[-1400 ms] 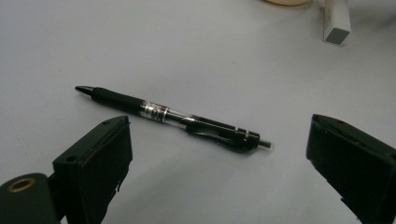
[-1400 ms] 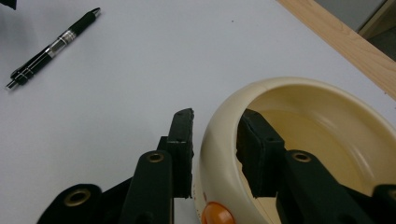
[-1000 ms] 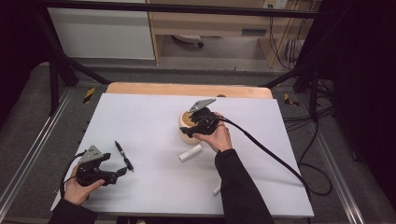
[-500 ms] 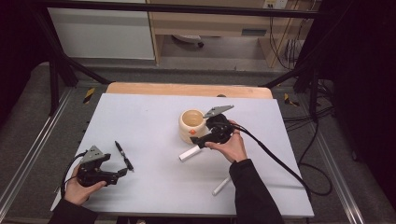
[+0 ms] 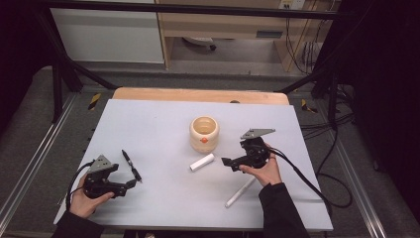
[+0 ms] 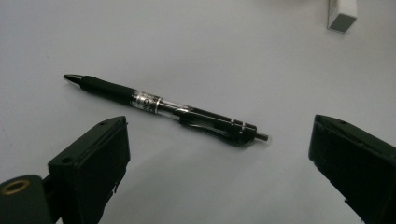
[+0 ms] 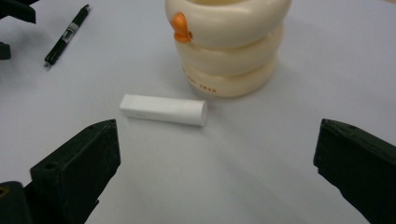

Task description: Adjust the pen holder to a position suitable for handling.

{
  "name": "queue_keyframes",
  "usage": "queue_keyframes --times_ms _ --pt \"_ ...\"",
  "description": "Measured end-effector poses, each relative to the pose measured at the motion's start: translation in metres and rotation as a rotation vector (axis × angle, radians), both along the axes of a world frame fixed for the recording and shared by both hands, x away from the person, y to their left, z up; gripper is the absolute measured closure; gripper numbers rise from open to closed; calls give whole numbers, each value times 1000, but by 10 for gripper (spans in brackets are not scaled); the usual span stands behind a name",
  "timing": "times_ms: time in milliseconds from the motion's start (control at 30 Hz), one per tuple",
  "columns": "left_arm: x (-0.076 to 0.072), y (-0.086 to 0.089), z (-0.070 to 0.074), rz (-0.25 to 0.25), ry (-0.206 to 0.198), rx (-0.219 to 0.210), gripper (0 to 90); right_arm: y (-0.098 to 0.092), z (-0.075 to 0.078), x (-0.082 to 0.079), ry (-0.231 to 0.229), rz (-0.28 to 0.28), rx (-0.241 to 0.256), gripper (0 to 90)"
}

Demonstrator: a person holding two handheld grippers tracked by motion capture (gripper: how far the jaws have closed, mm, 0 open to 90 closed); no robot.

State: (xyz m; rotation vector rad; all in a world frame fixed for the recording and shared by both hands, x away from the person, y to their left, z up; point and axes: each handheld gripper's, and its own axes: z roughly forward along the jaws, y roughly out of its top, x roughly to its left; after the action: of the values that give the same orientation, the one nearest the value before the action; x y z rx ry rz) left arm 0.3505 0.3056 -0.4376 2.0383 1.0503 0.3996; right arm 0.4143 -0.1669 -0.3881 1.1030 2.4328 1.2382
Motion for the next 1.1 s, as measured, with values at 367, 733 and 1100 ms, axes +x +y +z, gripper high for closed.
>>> queue_keyframes --times_ms 367,733,1100 --pt "1 -6 2 -7 6 10 59 -36 -23 -18 7 -27 9 9" --pt "4 -17 6 -22 13 25 62 -68 -40 -35 12 -57 33 9" --pt "11 -43 16 -59 10 58 63 -86 -46 -46 16 -59 46 9"
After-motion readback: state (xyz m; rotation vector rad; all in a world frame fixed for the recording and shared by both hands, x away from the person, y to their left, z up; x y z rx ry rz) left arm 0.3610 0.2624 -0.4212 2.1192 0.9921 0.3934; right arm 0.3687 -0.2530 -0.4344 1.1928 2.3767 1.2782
